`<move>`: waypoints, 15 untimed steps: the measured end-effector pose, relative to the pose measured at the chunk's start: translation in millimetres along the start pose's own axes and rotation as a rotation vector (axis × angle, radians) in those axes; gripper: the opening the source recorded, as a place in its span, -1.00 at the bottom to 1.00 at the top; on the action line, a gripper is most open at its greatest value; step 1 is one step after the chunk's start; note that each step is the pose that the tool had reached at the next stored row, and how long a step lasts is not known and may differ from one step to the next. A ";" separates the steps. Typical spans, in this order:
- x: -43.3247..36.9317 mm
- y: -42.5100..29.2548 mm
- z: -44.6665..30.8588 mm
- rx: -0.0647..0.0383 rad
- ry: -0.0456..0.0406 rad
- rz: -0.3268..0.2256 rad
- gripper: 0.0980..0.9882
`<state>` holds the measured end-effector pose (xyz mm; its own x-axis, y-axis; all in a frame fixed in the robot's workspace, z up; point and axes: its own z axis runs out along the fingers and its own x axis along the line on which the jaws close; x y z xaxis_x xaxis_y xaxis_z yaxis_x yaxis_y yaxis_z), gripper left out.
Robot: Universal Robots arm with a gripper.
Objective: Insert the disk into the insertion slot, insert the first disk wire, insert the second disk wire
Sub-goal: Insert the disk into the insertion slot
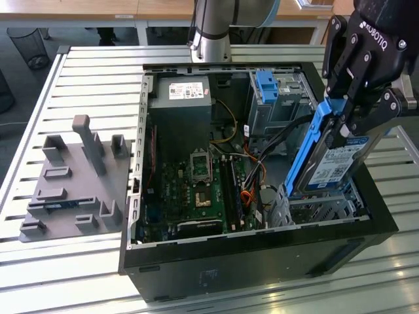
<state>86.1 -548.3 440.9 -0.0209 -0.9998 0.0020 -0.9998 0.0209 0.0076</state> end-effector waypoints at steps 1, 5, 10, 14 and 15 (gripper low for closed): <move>-0.1 0.0 0.6 0.000 0.0001 0.000 -0.40; -0.1 0.0 3.1 0.000 0.0003 -0.002 -0.40; -0.1 0.1 5.9 0.000 0.0002 -0.002 -0.40; -0.1 0.1 8.5 0.000 0.0001 -0.002 -0.40; -0.1 0.1 9.3 0.000 0.0001 -0.002 -0.40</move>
<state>85.9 -548.2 431.6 -0.0187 -0.9998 0.0021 -0.9998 0.0187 0.0076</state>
